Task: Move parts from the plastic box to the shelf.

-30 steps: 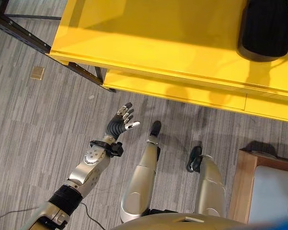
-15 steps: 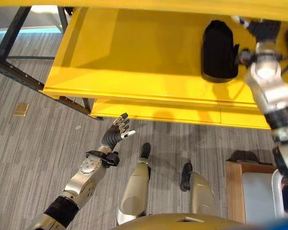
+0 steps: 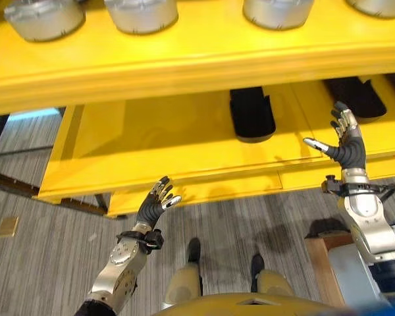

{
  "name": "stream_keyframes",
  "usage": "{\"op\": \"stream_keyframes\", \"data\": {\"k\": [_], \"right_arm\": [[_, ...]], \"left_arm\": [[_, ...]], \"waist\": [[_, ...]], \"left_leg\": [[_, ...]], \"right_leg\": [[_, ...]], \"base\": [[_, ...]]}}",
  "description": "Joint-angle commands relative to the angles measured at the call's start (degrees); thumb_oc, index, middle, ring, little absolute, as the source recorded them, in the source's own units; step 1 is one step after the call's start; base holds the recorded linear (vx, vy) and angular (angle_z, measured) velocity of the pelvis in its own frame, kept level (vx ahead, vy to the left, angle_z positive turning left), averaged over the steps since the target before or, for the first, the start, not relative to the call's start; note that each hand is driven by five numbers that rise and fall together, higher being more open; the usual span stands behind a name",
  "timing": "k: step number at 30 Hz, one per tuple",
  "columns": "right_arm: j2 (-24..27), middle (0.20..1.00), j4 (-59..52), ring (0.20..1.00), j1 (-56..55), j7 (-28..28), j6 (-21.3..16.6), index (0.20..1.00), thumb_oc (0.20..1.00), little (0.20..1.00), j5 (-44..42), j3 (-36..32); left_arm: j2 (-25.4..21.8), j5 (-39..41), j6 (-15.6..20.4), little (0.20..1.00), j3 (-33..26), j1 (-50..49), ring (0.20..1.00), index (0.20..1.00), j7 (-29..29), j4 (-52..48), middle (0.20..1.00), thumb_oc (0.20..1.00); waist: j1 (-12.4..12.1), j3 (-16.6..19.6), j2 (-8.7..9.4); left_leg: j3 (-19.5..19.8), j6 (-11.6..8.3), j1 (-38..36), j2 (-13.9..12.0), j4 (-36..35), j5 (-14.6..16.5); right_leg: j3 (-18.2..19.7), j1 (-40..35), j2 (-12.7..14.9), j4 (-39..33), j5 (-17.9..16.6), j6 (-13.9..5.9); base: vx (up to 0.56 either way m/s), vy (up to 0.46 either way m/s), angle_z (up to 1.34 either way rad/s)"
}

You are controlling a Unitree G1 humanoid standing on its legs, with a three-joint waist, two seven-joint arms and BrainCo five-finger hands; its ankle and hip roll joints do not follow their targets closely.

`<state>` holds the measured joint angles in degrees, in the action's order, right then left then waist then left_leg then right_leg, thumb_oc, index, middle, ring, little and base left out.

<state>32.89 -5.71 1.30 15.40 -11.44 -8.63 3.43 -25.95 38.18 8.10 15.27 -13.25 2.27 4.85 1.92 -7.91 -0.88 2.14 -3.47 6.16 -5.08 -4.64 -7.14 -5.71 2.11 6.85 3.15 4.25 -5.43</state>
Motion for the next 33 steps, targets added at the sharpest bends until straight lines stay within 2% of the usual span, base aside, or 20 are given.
{"op": "stream_keyframes", "data": {"k": [1, 3, 4, 6, 10, 21, 33], "right_arm": [[3.9, 1.0, -4.1, 1.0, 2.3, -1.7, -1.3, 1.0, 1.0, 1.0, 8.1, 1.8], [5.8, 1.0, -3.7, 1.0, 2.1, -1.6, -0.7, 1.0, 1.0, 1.0, 13.8, 3.7], [7.3, 1.0, -1.0, 1.0, 2.2, -2.6, 0.7, 1.0, 1.0, 1.0, 19.6, 7.4], [7.2, 1.0, 0.1, 1.0, 2.6, -2.7, 0.8, 1.0, 1.0, 1.0, 20.5, 8.6], [8.2, 1.0, 9.6, 1.0, 5.5, -2.4, 3.2, 1.0, 1.0, 1.0, 27.2, 13.9], [5.7, 1.0, 23.8, 1.0, 11.1, 0.0, 6.3, 1.0, 1.0, 1.0, 30.7, 18.3], [4.8, 1.0, 27.2, 1.0, 19.7, 2.3, 7.8, 1.0, 1.0, 1.0, 31.5, 21.3]], "left_arm": [[-1.3, -3.5, 2.8, 1.0, -1.5, 0.7, 1.0, 1.0, -2.0, -0.4, 1.0, 1.0], [-1.0, -3.9, 2.8, 1.0, -1.8, 0.0, 1.0, 1.0, -2.4, -0.2, 1.0, 1.0], [-1.3, -4.7, 2.9, 1.0, -1.7, -0.8, 1.0, 1.0, -2.6, -0.1, 1.0, 1.0], [-1.3, -4.9, 3.1, 1.0, -1.7, -1.0, 1.0, 1.0, -2.6, -0.1, 1.0, 1.0], [-2.2, -5.4, 3.2, 1.0, -1.8, -1.9, 1.0, 1.0, -3.0, -0.9, 1.0, 1.0], [-3.0, -5.6, 3.7, 1.0, -1.4, -1.2, 1.0, 1.0, -2.8, -1.2, 1.0, 1.0], [-3.6, -5.1, 4.7, 1.0, -0.6, 1.4, 1.0, 1.0, -1.6, -1.1, 1.0, 1.0]], "waist": [[-1.8, 1.2, 1.64], [-1.8, 1.8, 1.64], [-2.1, 2.5, 1.71], [-2.1, 2.6, 1.74], [-3.0, 2.5, 1.73], [-4.3, -0.3, 1.04], [-5.4, -4.8, 0.39]], "left_leg": [[-0.6, -2.17, -0.8, -3.4, 1.8, 2.0], [-1.1, -2.17, -1.8, -3.4, 1.4, 2.3], [-1.2, -2.01, -3.0, -3.3, 0.7, 2.5], [-1.3, -1.95, -3.2, -3.3, 0.6, 2.5], [-1.0, -1.57, -3.1, -2.9, 0.9, 3.0], [-0.4, -1.31, -0.8, -2.4, 2.2, 3.0], [0.0, -1.1, 3.7, -1.9, 5.6, 3.3]], "right_leg": [[-1.1, 1.8, 3.2, -1.0, -5.4, -3.69], [-1.0, 0.9, 3.3, -1.4, -5.3, -3.83], [-1.3, -0.3, 3.6, -1.8, -5.2, -3.97], [-1.3, -0.6, 3.7, -2.0, -5.3, -4.01], [-1.6, -0.9, 3.9, -2.2, -5.1, -4.06], [-1.8, 0.7, 4.6, -1.5, -5.1, -4.04], [-1.5, 4.8, 5.3, 1.1, -5.2, -3.71]], "base": [[0.05, 0.005, -0.04], [0.07, 0.014, -0.04], [0.08, 0.017, -0.02], [0.03, 0.004, -0.01], [0.0, 0.0, 0.0], [-0.02, 0.006, 0.03], [-0.06, 0.006, -0.01]]}}
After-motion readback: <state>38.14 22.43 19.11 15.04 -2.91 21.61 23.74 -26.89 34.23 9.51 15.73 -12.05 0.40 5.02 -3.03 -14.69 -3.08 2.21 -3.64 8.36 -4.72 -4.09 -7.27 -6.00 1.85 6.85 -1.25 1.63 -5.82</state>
